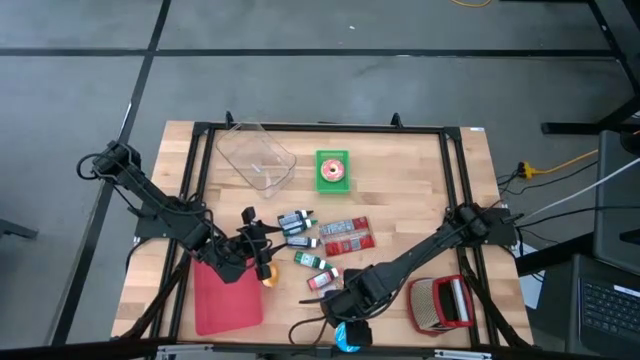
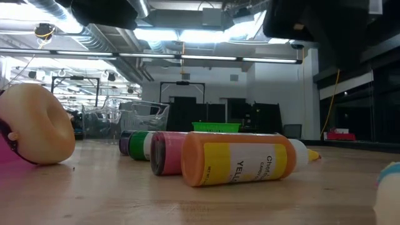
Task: Pick & Place Food Item
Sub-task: Put the blue donut into the green basket
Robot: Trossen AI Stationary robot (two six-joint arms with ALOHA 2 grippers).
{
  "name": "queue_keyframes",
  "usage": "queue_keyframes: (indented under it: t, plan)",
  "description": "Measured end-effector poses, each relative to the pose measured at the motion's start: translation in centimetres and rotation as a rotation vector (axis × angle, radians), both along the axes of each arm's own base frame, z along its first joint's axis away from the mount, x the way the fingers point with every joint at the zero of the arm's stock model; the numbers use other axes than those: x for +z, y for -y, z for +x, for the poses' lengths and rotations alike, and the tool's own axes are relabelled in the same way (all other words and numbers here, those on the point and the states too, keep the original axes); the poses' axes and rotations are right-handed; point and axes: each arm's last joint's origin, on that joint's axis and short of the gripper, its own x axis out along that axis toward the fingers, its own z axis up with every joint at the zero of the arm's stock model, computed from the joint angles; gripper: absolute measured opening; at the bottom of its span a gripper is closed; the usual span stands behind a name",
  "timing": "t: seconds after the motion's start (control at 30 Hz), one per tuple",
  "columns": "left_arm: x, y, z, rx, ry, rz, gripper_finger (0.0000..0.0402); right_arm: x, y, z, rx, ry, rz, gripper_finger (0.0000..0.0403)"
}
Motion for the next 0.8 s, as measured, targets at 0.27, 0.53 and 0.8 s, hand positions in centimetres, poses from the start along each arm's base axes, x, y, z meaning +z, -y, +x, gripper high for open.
queue_keyframes:
  t: [0.27,0.53,0.8]
  plan:
    - [0.0,0.0,0.0,-0.008,-0.002,-0.007,0.0182,-0.1,-0.3,0.5,-0.006,0.04,0.033,0.0283]
    - [0.0,0.1,0.0,-0.01,-0.002,-0.015,0.0182,-2.2,-0.8,0.9,-0.007,-0.005,0.027,0.0283]
    - [0.0,0.2,-0.1,-0.021,-0.005,-0.021,0.0182,-5.0,-1.7,1.8,0.032,-0.04,0.1,0.0283]
